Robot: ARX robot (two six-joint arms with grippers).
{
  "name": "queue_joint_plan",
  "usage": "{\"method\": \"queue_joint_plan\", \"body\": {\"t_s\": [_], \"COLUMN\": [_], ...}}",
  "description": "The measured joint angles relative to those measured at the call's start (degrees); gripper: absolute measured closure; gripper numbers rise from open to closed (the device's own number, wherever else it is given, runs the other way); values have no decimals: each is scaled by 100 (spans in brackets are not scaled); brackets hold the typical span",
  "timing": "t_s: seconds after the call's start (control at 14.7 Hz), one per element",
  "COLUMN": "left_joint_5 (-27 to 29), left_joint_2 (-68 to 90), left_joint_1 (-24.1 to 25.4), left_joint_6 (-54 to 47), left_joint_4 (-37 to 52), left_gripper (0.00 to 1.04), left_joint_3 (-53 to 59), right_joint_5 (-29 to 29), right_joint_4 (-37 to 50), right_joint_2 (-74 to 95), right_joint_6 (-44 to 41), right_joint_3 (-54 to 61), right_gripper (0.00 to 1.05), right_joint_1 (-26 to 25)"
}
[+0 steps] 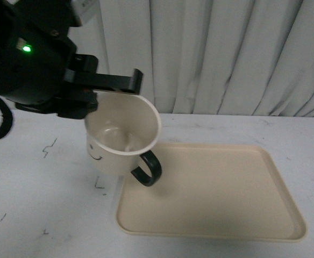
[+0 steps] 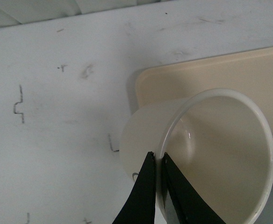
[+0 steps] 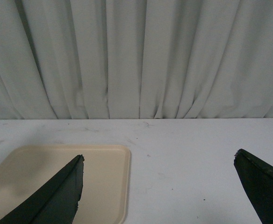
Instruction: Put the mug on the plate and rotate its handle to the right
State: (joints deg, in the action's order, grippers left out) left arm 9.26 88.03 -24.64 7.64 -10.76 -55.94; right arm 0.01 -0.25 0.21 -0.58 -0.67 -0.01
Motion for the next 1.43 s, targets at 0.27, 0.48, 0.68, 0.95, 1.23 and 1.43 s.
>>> {"method": "queue_joint_plan", "body": {"t_s": [0.27, 0.48, 0.68, 0.95, 1.23, 1.43], "left_joint_5": [26, 81, 83, 83, -212, -111], "left_joint_2": [946, 1405, 1504, 1585, 2181, 2524], "left_joint_1": [-643, -691, -691, -693, -901, -964], "left_joint_6": [761, 1261, 1467, 1622, 2857, 3836], "left_joint_4": [131, 87, 26, 15, 63, 341], "left_gripper": [102, 102, 102, 102, 102, 102], "left_joint_3": [-494, -809, -968, -1095, -1574, -1300], "right_joint_5": [-2, 0, 0, 0, 0, 0], "right_joint_4": [-2, -2, -2, -2, -2, -2], "right_joint_2": [0, 0, 0, 0, 0, 0], "right_joint_6": [0, 0, 0, 0, 0, 0], "right_joint_3": [0, 0, 0, 0, 0, 0], "right_gripper": [6, 6, 6, 6, 6, 6], "right_joint_1": [0, 0, 0, 0, 0, 0]}}
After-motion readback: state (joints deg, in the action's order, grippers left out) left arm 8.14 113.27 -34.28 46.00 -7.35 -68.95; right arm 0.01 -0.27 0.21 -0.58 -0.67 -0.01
